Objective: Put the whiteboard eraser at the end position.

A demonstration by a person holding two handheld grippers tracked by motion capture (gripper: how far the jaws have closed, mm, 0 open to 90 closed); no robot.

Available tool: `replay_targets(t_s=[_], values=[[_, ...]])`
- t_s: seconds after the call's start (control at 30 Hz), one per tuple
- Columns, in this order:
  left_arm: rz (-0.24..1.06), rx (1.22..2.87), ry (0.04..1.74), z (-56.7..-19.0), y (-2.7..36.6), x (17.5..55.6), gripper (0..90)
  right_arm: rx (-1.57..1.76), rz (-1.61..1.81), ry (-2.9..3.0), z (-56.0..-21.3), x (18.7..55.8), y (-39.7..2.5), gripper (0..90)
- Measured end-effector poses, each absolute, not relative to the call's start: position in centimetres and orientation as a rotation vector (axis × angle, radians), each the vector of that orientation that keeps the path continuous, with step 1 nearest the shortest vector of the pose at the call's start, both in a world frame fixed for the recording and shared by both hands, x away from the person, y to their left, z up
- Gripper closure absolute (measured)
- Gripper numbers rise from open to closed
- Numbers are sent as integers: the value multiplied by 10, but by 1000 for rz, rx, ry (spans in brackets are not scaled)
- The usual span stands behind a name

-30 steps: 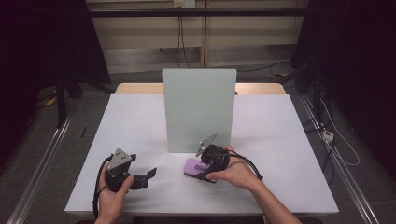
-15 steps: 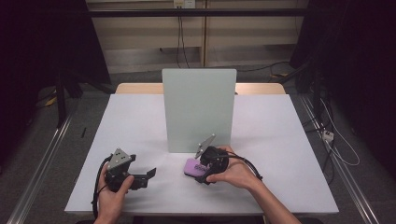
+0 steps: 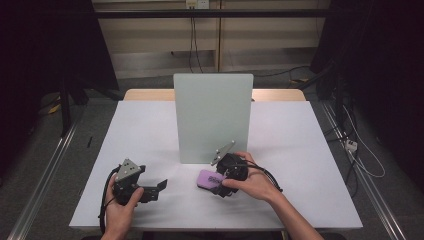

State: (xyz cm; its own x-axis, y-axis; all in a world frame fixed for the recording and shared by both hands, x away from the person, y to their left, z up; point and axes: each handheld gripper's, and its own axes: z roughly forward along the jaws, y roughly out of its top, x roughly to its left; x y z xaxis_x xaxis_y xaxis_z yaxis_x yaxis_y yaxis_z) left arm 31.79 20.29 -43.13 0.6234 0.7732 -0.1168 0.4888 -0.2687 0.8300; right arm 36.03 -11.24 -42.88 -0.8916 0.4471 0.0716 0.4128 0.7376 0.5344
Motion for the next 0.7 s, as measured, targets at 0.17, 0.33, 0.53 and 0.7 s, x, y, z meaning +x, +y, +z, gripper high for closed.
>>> replay_targets(t_s=[0.17, 0.33, 0.53, 0.7], values=[[392, 1926, 999, -431, 204, 318, 54, 746, 916, 2831, -424, 358, -117, 89], [384, 1927, 1000, -431, 204, 319, 54, 781, 944, 2775, -422, 359, -124, 92], [384, 1930, 997, -432, 201, 321, 54, 813, 990, 2734, -420, 359, -130, 96], [383, 1929, 994, -432, 203, 319, 54, 873, 1058, 2662, -416, 360, -134, 96]])
